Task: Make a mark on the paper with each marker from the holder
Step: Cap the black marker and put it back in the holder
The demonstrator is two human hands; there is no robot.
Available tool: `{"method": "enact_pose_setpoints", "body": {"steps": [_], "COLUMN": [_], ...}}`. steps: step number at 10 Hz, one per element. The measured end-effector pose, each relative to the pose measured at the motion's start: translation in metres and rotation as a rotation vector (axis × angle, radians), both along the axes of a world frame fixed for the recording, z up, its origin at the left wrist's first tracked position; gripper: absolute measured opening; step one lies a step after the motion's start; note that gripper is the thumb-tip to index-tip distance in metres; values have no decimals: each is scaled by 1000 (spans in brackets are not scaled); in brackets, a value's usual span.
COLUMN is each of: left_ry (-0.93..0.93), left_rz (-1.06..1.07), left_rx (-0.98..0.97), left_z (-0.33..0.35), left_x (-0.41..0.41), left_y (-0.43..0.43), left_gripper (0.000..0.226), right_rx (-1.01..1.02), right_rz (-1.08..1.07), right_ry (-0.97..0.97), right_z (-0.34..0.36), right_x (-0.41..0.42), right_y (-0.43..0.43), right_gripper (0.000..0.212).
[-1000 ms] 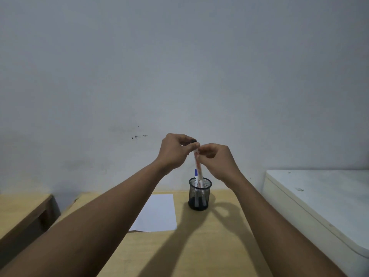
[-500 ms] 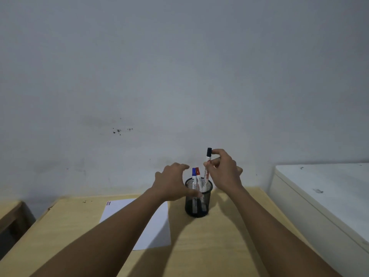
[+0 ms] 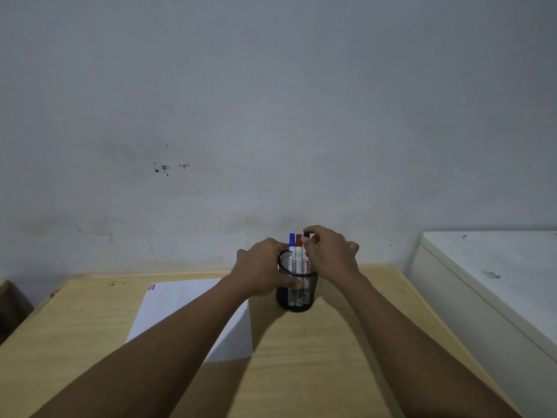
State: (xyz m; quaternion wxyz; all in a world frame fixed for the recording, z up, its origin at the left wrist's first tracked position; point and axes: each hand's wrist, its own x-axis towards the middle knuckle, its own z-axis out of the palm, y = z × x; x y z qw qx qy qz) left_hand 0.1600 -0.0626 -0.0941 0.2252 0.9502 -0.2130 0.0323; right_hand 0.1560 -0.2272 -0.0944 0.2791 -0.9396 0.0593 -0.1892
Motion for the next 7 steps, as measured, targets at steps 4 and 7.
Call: {"method": "enact_pose_setpoints", "body": {"steps": [4,7], "left_ry": [-7,-165], "left_rz": [34,118], "left_rx": [87,132], "left_z": [8,42], "left_x": [-1,-59], "left_y": [6,63], "left_gripper": [92,79], "right_rx": [-22,-116], "right_rz": [-13,100], "right_ry": [17,-50], "right_z": [14,33], "right_x": [-6,-79], "right_y": [-1,46], "right_gripper": [42,36]}}
